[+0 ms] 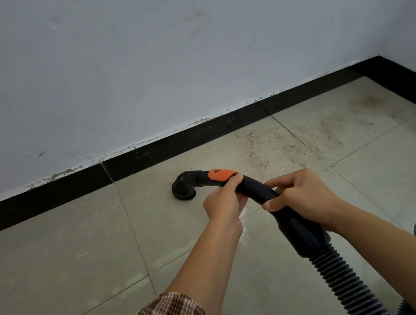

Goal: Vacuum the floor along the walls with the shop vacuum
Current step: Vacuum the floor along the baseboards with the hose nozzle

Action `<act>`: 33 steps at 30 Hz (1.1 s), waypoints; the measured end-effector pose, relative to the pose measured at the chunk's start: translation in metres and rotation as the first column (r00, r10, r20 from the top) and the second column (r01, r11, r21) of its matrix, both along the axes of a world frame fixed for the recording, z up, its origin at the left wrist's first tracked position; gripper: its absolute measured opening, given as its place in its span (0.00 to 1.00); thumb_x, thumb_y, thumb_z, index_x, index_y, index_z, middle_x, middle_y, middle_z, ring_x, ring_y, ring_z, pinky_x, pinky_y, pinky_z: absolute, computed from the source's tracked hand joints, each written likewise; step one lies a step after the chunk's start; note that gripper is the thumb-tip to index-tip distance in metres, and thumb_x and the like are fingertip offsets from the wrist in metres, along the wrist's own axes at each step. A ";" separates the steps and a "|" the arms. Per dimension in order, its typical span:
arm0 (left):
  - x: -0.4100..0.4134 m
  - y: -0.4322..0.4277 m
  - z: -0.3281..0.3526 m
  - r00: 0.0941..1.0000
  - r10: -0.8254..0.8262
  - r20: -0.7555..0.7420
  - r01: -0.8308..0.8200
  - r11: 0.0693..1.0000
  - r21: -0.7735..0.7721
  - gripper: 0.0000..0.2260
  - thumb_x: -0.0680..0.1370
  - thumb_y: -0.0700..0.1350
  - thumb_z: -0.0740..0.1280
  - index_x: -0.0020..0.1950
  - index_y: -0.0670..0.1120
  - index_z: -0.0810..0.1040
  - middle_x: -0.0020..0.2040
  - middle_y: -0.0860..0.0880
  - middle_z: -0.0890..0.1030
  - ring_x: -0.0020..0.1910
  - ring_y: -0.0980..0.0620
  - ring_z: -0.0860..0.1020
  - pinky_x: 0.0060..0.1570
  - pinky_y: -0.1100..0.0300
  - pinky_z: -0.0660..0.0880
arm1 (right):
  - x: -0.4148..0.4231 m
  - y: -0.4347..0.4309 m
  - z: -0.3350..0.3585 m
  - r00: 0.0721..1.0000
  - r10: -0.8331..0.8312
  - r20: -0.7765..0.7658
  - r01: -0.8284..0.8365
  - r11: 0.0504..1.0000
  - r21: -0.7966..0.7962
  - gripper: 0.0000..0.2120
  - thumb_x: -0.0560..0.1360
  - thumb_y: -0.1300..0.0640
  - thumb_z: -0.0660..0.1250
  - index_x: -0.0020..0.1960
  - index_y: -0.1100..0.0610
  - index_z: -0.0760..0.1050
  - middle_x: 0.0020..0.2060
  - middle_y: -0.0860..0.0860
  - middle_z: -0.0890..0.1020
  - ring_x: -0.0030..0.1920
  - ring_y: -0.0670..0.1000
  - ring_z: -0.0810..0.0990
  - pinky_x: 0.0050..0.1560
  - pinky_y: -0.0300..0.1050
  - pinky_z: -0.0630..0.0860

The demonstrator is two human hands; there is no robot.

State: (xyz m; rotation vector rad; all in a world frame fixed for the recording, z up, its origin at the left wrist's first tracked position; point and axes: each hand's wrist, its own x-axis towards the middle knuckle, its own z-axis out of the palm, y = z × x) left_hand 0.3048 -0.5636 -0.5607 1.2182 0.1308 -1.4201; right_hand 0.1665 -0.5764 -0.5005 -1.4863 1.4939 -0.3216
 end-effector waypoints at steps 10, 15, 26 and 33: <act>0.026 -0.015 -0.006 0.999 0.024 0.035 -0.024 1.000 -0.013 0.09 0.72 0.39 0.76 0.49 0.40 0.80 0.44 0.43 0.85 0.39 0.52 0.85 0.37 0.63 0.81 | 0.030 -0.010 -0.003 0.999 0.008 0.034 -0.006 0.999 -0.043 0.15 0.66 0.65 0.76 0.46 0.46 0.81 0.33 0.53 0.85 0.33 0.54 0.85 0.35 0.45 0.81; 0.037 -0.022 -0.008 0.998 0.033 0.045 -0.032 0.999 -0.024 0.10 0.72 0.39 0.76 0.51 0.40 0.80 0.44 0.42 0.85 0.39 0.52 0.85 0.34 0.64 0.80 | 0.042 -0.012 -0.005 0.999 0.002 0.038 0.001 0.997 -0.076 0.17 0.66 0.64 0.76 0.41 0.42 0.79 0.33 0.52 0.85 0.32 0.53 0.84 0.35 0.44 0.81; 0.050 -0.041 -0.012 0.999 0.024 0.027 -0.022 0.997 -0.070 0.07 0.72 0.38 0.76 0.46 0.40 0.81 0.38 0.45 0.86 0.38 0.52 0.85 0.33 0.64 0.79 | 0.057 -0.024 -0.003 1.000 -0.008 0.016 0.009 0.996 -0.086 0.16 0.68 0.63 0.76 0.52 0.48 0.81 0.33 0.51 0.85 0.32 0.52 0.84 0.36 0.46 0.82; 0.037 -0.044 -0.010 1.000 -0.002 -0.004 0.002 0.998 -0.065 0.07 0.72 0.39 0.76 0.47 0.40 0.82 0.41 0.44 0.86 0.39 0.52 0.85 0.35 0.64 0.80 | 0.047 -0.026 0.001 1.000 -0.009 -0.015 0.008 0.994 -0.108 0.16 0.67 0.62 0.77 0.44 0.41 0.79 0.34 0.50 0.85 0.32 0.51 0.85 0.35 0.43 0.80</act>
